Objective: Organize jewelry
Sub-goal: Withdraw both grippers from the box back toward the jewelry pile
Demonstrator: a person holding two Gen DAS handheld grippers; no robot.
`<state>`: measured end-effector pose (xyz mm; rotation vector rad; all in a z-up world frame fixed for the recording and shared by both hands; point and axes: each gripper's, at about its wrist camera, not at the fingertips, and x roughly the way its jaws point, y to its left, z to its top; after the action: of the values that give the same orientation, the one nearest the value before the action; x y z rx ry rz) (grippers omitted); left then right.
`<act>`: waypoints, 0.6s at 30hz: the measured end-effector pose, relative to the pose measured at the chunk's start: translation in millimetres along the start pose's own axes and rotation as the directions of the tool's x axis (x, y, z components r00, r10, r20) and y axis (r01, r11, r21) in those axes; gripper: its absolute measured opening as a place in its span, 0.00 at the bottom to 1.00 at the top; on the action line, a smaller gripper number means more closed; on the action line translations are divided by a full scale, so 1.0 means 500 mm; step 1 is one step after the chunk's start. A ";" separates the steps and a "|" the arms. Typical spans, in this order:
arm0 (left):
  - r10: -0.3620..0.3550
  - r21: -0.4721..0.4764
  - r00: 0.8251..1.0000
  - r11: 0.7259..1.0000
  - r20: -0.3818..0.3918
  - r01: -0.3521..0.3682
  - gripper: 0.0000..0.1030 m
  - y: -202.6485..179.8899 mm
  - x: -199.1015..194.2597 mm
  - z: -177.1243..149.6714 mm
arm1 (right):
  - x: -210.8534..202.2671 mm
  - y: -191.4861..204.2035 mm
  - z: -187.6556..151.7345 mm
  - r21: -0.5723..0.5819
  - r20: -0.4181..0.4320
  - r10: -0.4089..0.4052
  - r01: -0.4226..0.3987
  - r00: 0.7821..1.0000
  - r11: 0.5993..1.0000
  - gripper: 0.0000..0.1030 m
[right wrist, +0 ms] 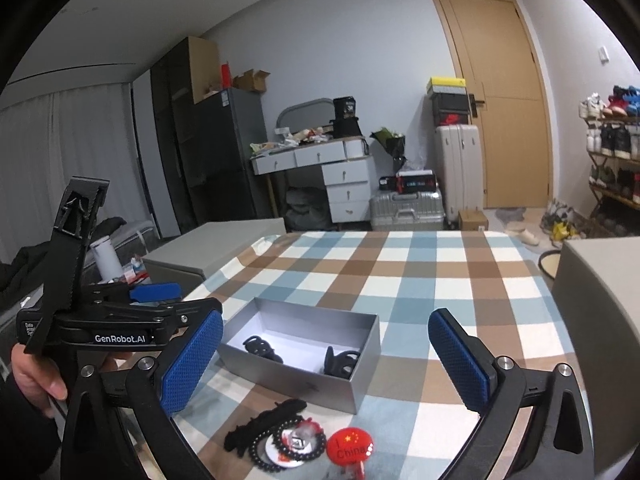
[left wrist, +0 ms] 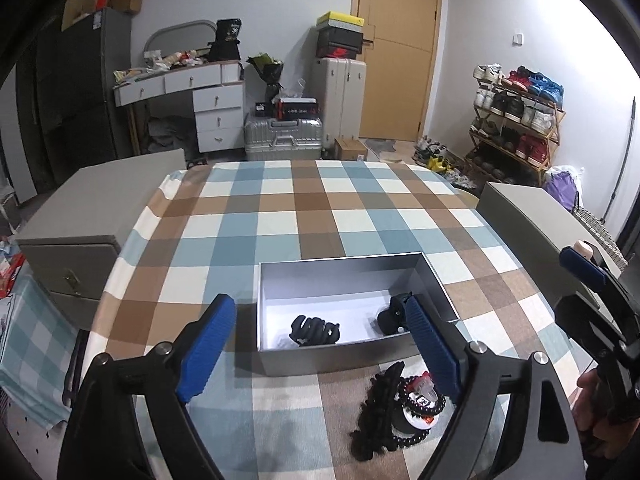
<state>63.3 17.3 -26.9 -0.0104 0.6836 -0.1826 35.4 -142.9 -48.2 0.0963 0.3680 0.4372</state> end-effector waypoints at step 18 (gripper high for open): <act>0.053 -0.001 0.998 0.999 0.047 -0.053 0.99 -0.004 -0.017 -0.127 | -0.032 -0.042 -0.099 0.032 -0.111 -0.094 0.098 0.989 0.995 1.00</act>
<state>16.6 20.2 -70.9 0.0041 0.6364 -0.1313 11.7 -168.0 -92.5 0.0903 0.4869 0.3417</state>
